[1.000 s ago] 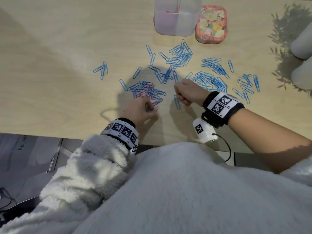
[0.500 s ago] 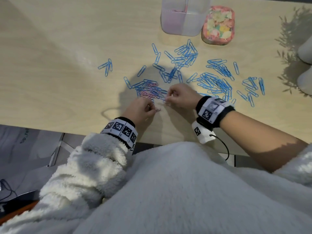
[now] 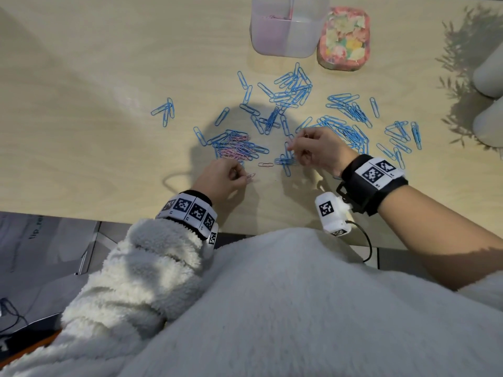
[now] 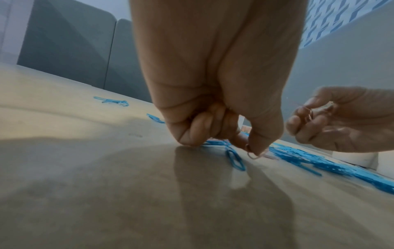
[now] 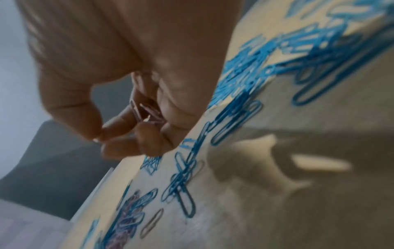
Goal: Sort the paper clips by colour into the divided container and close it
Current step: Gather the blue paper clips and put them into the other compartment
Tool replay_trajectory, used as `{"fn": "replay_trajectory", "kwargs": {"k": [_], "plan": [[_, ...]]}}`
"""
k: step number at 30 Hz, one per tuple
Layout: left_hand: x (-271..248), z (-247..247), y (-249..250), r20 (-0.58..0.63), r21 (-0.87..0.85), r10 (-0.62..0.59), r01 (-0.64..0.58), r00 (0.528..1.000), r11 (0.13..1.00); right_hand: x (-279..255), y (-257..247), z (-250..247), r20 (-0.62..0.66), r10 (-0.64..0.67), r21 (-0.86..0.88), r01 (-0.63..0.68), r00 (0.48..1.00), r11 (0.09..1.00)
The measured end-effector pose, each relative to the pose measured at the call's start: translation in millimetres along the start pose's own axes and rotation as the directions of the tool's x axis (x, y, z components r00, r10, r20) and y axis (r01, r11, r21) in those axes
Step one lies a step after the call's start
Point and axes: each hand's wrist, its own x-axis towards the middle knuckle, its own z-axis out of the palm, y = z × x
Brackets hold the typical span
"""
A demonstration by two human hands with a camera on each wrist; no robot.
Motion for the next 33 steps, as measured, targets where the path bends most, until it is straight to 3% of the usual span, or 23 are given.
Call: {"fn": "replay_trajectory", "kwargs": {"k": [2,7,9,10,12,14,16,19,23,28,29,33], "plan": [[1,-2,1,0.003,-0.033,-0.020,0.020,1.000,0.999,2,-2,4,0.056,-0.001,0.087,-0.004,0.998,0.996],[5,-9,-2,-0.008,-0.082,-0.035,0.034,0.999,0.996,12,-9,12,0.077,0.047,0.115,-0.056,0.996,0.992],[7,-11,-4,-0.014,-0.075,-0.034,0.033,0.999,0.997,16,-8,19,0.100,0.059,0.002,-0.060,0.993,0.998],[8,-13,-5,-0.015,-0.075,-0.029,0.028,0.999,0.997,16,-7,23,0.112,0.016,-0.149,0.001,0.994,0.989],[11,-16,-5,-0.022,-0.090,-0.029,0.027,0.999,0.996,19,-1,32,0.161,-0.122,-0.537,0.190,0.979,0.822],[14,-21,-4,-0.045,-0.113,-0.036,0.030,0.998,0.993,20,5,40,0.198,-0.182,-0.761,0.268,0.963,0.591],[22,-30,2,-0.075,-0.098,-0.033,0.025,0.997,0.995,21,9,40,0.219,-0.169,-0.852,0.273,0.961,0.447],[44,-52,18,-0.096,-0.032,0.002,-0.005,0.995,0.999,18,8,37,0.233,-0.097,-0.904,0.253,0.967,0.345],[91,-92,59,-0.167,0.103,0.092,-0.076,0.982,0.992,11,8,31,0.260,-0.007,-0.956,0.258,0.966,0.141],[161,-129,106,-0.295,0.291,0.180,-0.091,0.938,0.952,5,13,28,0.282,0.119,-0.953,0.263,0.952,0.152],[174,-132,114,-0.309,0.331,0.195,-0.087,0.931,0.940,4,12,25,0.271,0.128,-0.951,0.245,0.954,0.187],[218,-134,138,-0.289,0.482,0.195,-0.034,0.937,0.875,-4,1,-5,0.216,0.001,-0.841,0.186,0.976,0.509]]}}
